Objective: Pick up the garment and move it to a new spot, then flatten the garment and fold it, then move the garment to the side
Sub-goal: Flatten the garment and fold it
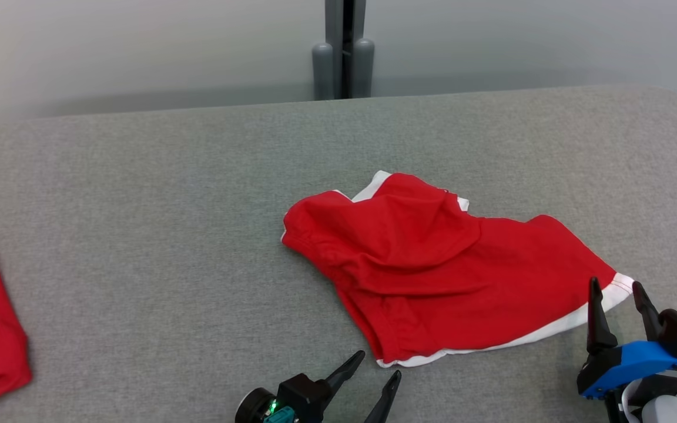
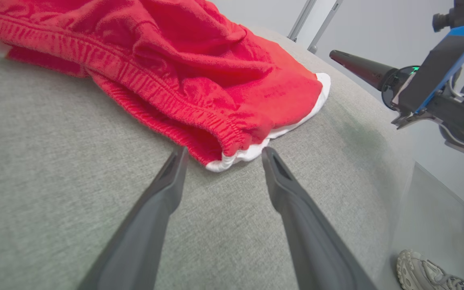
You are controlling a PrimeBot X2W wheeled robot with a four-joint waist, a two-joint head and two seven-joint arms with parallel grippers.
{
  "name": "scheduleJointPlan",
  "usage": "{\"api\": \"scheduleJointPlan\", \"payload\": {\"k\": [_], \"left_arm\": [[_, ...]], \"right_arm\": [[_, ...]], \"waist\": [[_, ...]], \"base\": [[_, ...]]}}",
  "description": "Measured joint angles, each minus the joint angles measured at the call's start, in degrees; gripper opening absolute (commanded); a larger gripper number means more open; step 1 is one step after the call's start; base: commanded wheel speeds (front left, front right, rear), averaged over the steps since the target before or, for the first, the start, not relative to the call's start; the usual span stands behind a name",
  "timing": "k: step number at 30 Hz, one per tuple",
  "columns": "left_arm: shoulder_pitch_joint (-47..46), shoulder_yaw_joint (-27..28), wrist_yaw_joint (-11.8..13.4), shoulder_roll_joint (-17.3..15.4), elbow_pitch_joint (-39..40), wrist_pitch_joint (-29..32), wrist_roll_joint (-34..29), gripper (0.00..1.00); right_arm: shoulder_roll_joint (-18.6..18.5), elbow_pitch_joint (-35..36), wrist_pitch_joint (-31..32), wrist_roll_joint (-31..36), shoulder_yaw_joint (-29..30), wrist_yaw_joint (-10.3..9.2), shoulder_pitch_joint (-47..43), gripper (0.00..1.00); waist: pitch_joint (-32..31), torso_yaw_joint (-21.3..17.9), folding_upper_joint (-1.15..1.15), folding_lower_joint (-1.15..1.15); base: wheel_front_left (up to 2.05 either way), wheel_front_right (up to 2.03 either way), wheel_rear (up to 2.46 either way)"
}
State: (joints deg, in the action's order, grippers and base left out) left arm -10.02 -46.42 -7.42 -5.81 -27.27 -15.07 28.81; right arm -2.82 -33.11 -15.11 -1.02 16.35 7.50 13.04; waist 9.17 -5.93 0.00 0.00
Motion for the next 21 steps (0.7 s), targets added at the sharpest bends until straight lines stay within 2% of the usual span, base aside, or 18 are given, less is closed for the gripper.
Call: {"api": "scheduleJointPlan", "payload": {"k": [6,12,13,15,21], "left_arm": [[-3.1,-4.9,0.0,-0.6,-2.1,0.0,4.9,1.0],[-5.2,-6.4,0.0,-0.9,-2.9,0.0,8.3,1.0],[-5.5,-6.5,0.0,-0.9,-3.0,0.0,9.2,0.81],[-5.7,-6.5,0.0,-0.9,-2.9,0.0,10.9,0.0],[-6.1,-4.5,0.0,-2.4,-2.0,0.0,13.6,0.0]], "right_arm": [[0.0,1.1,0.0,-0.2,-1.8,-0.01,0.1,1.0],[0.0,1.7,0.0,-0.6,-3.0,-0.01,0.1,1.0],[0.0,1.8,0.0,-0.7,-3.2,0.0,0.1,1.0],[0.0,1.9,0.0,-0.8,-3.6,-0.01,0.0,1.0],[0.0,1.5,0.0,-1.7,-5.0,-0.01,-0.7,1.0]], "waist": [[1.5,-1.9,0.0,0.0],[2.9,-3.0,0.0,0.0],[3.0,-3.1,0.0,0.0],[3.2,-3.3,0.0,0.0],[2.1,-3.1,0.0,0.0]], "base": [[0.0,0.0,0.0],[0.0,0.0,0.0],[0.0,0.0,0.0],[0.0,0.0,0.0],[0.0,0.0,0.0]]}}
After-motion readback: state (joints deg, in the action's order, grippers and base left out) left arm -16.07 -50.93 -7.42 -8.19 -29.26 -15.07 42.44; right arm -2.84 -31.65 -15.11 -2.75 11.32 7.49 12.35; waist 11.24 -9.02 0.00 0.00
